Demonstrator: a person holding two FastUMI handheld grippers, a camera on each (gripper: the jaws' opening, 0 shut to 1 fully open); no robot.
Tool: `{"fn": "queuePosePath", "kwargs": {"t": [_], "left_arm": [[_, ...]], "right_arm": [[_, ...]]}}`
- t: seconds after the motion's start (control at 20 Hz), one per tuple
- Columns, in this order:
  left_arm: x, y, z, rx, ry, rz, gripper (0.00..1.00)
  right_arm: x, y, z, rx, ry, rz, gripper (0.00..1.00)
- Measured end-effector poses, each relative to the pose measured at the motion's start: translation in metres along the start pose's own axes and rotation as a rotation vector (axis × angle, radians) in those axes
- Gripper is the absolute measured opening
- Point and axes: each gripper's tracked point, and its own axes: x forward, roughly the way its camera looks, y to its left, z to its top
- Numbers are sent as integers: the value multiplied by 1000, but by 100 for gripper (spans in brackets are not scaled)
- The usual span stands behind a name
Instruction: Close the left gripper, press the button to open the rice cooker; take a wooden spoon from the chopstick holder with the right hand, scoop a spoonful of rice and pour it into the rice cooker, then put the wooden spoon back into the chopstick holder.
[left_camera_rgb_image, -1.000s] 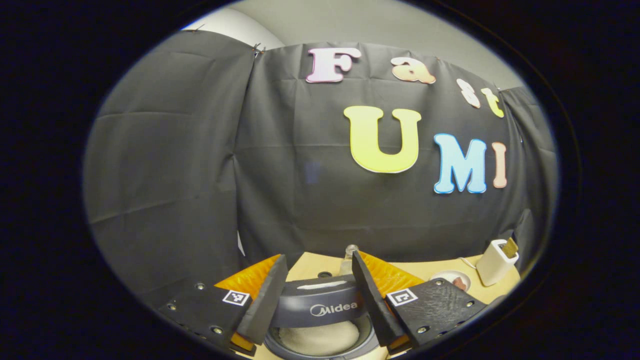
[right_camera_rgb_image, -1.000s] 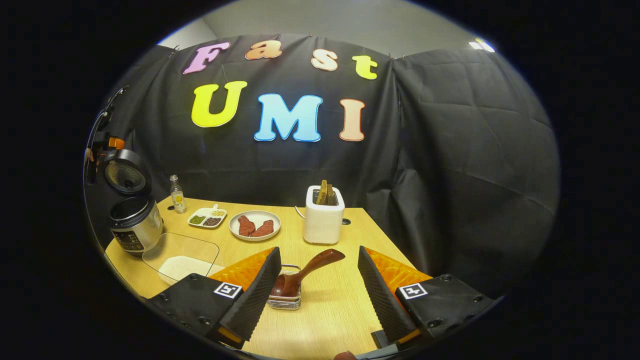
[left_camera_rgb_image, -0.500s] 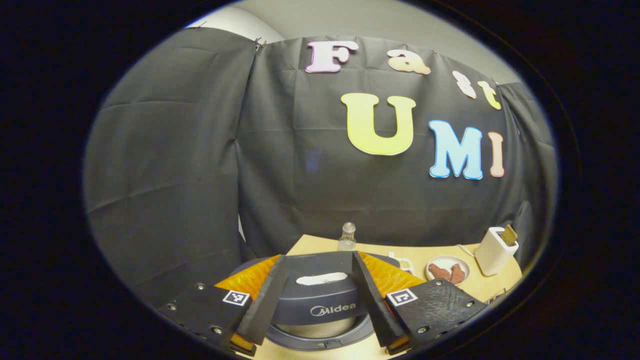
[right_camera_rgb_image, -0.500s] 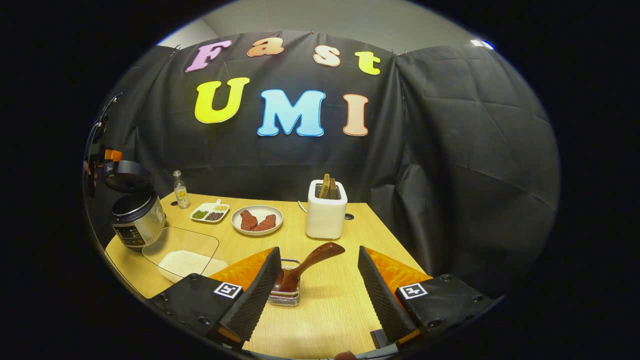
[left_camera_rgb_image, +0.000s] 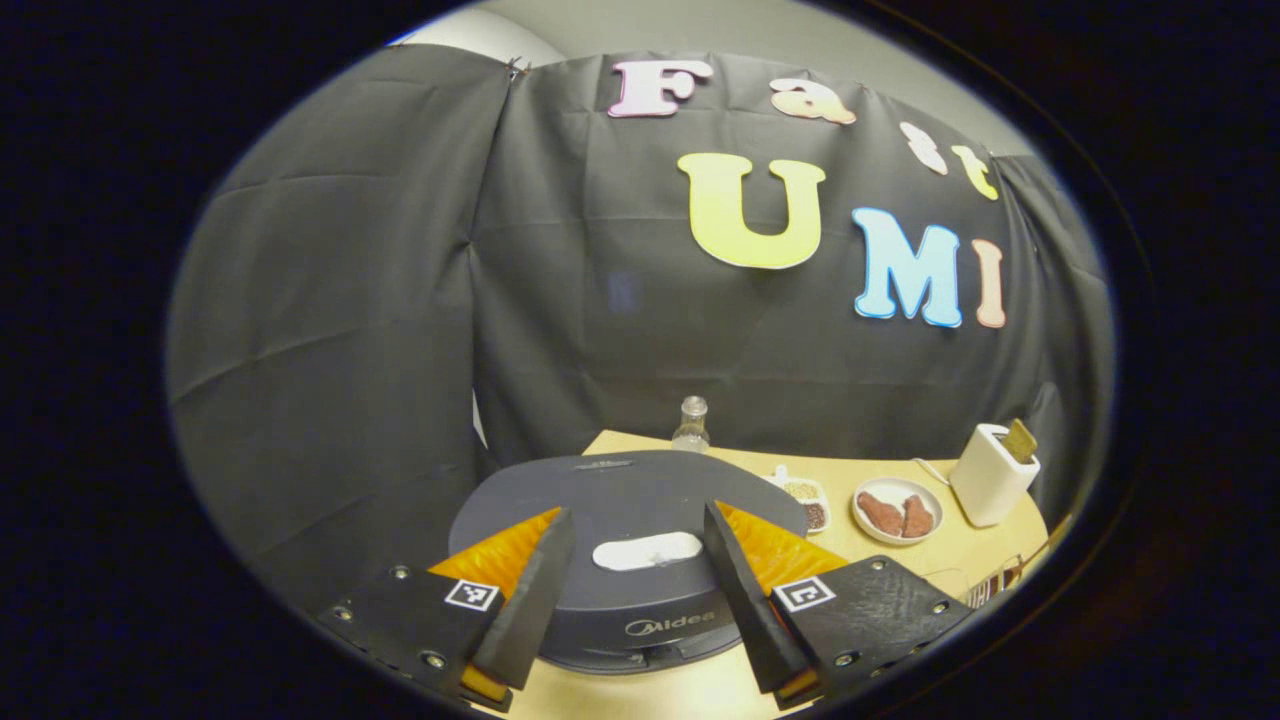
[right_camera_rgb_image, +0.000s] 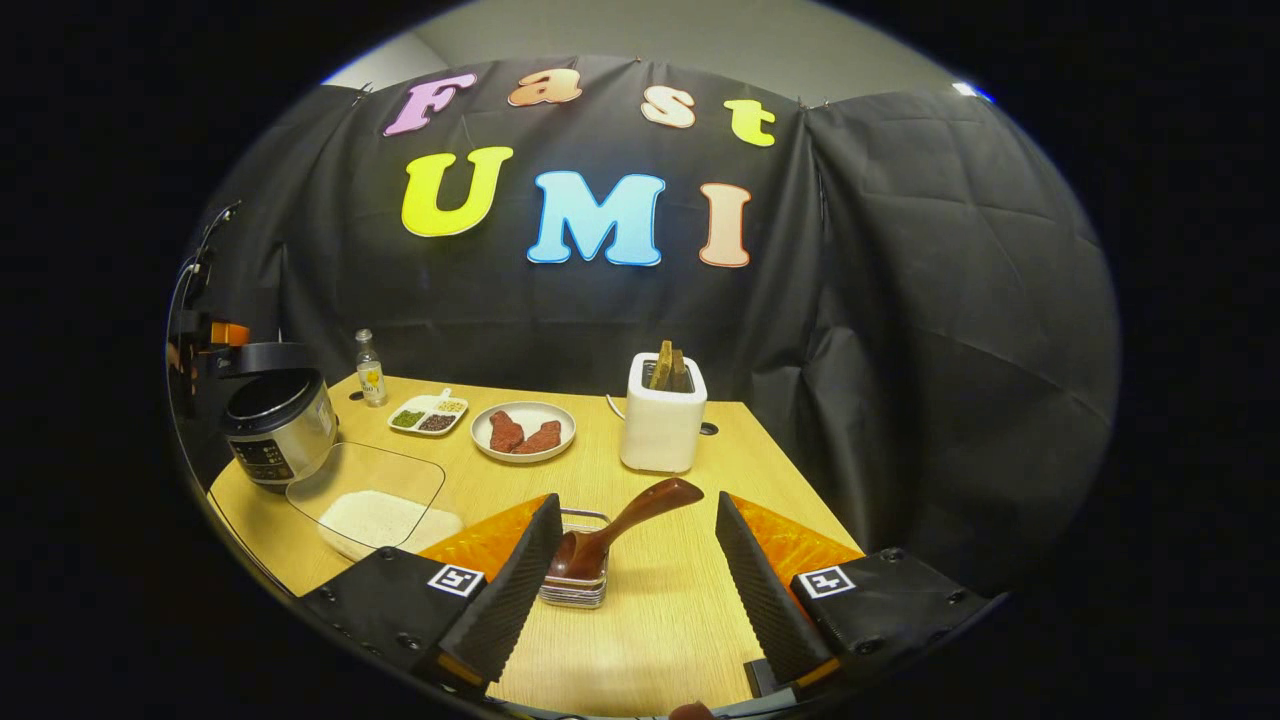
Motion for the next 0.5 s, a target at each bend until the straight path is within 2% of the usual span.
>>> {"fn": "queuePosePath", "kwargs": {"t": [0.1, 0.3, 0.5], "left_arm": [[2, 0, -7, 8, 5, 0, 82], [7, -2, -26, 8, 38, 0, 87], [12, -2, -48, 32, 79, 1, 84]], "right_arm": [[1, 3, -1, -2, 4, 4, 98], [2, 7, -5, -2, 14, 12, 98], [2, 11, -7, -10, 20, 18, 98]]}}
